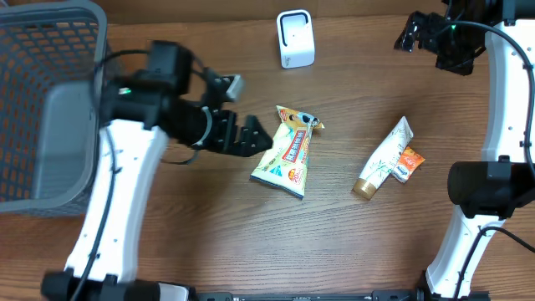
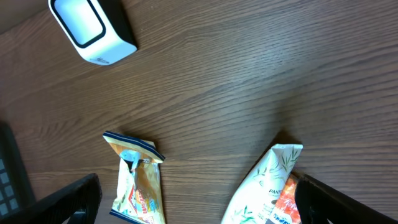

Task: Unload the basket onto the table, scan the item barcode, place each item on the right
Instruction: 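Grasp the yellow snack packet with the left gripper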

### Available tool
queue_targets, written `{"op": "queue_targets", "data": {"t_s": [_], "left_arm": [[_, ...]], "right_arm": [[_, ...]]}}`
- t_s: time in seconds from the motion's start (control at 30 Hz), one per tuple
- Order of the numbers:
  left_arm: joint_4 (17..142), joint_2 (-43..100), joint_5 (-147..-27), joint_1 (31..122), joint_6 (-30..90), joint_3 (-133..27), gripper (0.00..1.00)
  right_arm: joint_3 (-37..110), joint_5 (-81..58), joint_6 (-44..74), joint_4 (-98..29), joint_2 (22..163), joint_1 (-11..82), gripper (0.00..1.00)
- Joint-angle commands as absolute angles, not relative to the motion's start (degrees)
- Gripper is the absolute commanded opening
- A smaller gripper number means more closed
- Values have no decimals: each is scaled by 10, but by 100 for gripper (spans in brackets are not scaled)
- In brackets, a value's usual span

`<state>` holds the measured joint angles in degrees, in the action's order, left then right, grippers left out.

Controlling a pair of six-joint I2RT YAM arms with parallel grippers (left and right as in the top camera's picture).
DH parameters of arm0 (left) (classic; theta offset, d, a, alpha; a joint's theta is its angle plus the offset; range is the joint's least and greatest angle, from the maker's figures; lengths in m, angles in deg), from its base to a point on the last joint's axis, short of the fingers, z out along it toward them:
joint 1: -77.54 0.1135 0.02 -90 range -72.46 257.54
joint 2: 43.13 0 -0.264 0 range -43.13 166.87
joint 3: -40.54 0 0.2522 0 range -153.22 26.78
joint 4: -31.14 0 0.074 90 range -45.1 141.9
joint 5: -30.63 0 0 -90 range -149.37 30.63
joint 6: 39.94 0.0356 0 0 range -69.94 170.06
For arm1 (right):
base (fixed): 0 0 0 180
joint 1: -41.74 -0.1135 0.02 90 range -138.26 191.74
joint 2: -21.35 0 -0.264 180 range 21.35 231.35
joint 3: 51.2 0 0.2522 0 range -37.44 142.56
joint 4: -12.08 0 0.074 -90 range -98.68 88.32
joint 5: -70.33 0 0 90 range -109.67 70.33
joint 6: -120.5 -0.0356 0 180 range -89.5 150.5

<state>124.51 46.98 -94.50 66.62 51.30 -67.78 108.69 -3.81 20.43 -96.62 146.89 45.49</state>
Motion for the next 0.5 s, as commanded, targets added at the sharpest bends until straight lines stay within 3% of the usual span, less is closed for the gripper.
{"op": "queue_targets", "data": {"t_s": [0.0,0.23,0.47], "left_arm": [[1183,507,-908,629,466,-623,100],[1126,604,-757,618,404,-560,100],[1116,696,-850,634,399,-531,100]], "right_arm": [[1091,-42,205,-963,1461,456,100],[1091,-42,205,-963,1461,456,100],[1091,-42,205,-963,1461,456,100]]}}
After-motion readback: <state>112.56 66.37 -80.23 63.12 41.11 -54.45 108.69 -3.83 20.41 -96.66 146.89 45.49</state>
